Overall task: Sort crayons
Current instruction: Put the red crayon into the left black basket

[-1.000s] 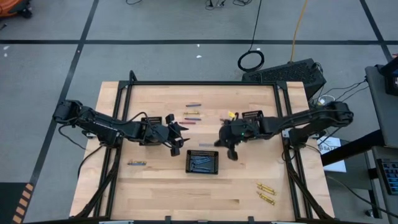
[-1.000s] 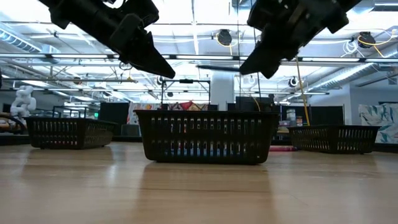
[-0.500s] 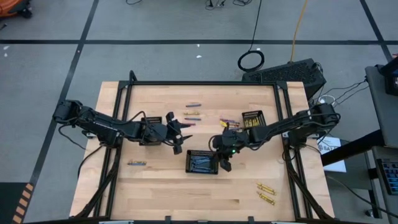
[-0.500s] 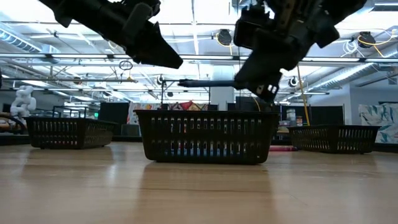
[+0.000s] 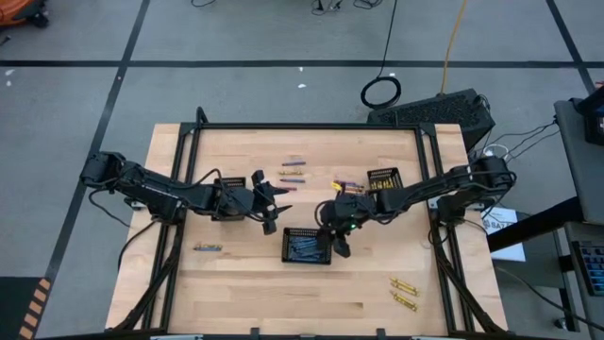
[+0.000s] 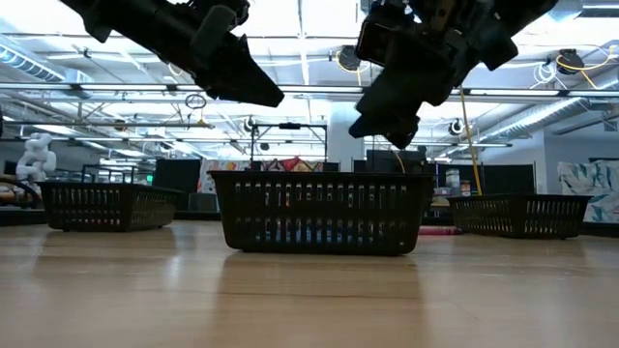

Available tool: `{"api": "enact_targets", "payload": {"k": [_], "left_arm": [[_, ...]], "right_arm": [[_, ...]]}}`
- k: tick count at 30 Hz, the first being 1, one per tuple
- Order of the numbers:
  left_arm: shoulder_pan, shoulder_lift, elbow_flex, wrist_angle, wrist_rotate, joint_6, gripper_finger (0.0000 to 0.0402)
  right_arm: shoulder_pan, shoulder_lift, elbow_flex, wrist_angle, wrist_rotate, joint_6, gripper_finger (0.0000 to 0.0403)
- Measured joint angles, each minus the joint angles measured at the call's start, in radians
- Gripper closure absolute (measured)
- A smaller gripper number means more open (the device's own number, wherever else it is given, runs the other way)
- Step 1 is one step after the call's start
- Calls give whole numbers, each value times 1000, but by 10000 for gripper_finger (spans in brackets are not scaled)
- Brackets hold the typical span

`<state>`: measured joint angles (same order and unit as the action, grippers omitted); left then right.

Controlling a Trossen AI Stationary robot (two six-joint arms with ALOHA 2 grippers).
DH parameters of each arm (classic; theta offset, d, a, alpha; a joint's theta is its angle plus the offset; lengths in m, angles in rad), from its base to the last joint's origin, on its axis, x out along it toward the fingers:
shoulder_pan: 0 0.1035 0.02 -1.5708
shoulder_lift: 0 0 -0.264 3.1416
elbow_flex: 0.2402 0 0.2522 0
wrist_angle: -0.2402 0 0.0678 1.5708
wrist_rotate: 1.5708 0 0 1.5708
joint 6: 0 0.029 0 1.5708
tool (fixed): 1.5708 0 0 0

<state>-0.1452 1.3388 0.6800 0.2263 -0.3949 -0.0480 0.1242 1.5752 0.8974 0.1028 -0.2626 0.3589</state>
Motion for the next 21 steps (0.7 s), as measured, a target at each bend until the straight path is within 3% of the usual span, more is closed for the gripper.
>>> {"api": "enact_targets", "payload": {"k": [5, 8, 10, 14, 16, 21], "left_arm": [[0, 0, 0, 0, 0, -1, 194], [0, 0, 0, 0, 0, 0, 194], [0, 0, 0, 0, 0, 0, 194], [0, 0, 0, 0, 0, 0, 194], [0, 0, 0, 0, 0, 0, 194], [0, 0, 0, 0, 0, 0, 194]], "right_arm": [[-6, -68, 0, -110, 5, -79, 264], [-11, -116, 0, -185, 66, -165, 271], [-12, -135, 0, -234, 134, -246, 275], [-16, -129, -4, -278, 385, -328, 283], [-33, -109, -21, -278, 442, -334, 286], [-116, -51, -47, -287, 335, -408, 285]]}}
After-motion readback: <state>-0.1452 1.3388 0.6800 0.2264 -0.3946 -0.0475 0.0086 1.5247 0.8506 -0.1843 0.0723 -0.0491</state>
